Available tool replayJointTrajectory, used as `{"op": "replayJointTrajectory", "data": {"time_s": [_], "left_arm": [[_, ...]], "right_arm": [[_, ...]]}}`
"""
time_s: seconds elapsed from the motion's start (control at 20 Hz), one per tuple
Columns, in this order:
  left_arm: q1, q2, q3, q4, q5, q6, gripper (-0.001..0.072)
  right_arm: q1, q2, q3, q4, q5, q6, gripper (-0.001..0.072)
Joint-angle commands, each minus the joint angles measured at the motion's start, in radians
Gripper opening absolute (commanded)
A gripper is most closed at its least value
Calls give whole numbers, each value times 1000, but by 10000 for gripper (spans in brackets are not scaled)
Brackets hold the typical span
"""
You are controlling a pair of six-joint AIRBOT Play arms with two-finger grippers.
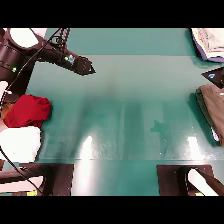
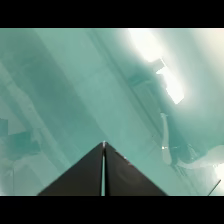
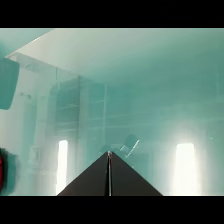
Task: Fold the shirts.
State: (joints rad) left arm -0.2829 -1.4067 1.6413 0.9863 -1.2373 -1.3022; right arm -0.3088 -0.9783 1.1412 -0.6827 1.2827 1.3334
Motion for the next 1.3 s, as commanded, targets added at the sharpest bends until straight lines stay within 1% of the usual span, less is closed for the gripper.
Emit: {"op": "replayJointTrajectory", "data": {"time_s": [0.0, 0.65, 0.8, 0.85, 0.9, 0.95, 1.05, 1.15, 1.2, 1.25], "left_arm": [[0, 0, 0, 0, 0, 0, 29], [0, 0, 0, -2, 1, -3, 29], [0, 0, 0, -47, 0, -7, 30], [2, 0, 0, -38, 5, -6, 145], [6, 1, 0, -2, 1, -7, 528], [14, 2, 0, 72, -9, -22, 712], [35, 3, 5, 310, -94, -98, 711], [79, 3, -1, 636, -236, -200, 710], [118, 3, -14, 760, -276, -237, 711], [163, 3, -34, 805, -290, -256, 711]], "right_arm": [[0, 0, 0, 0, -3, 0, 18], [0, 0, 0, 0, 1, 0, 18], [0, 0, 0, 0, 0, 0, 18], [0, 0, 0, 0, 0, 0, 18], [0, 0, 0, 0, 0, 0, 18], [0, 0, 0, 0, 0, 0, 18], [0, 0, 0, 0, 0, 0, 18], [0, 0, -1, 0, 3, 0, 18], [0, 0, 0, 0, 3, 0, 18], [0, 0, 0, 0, 2, 0, 18]]}}
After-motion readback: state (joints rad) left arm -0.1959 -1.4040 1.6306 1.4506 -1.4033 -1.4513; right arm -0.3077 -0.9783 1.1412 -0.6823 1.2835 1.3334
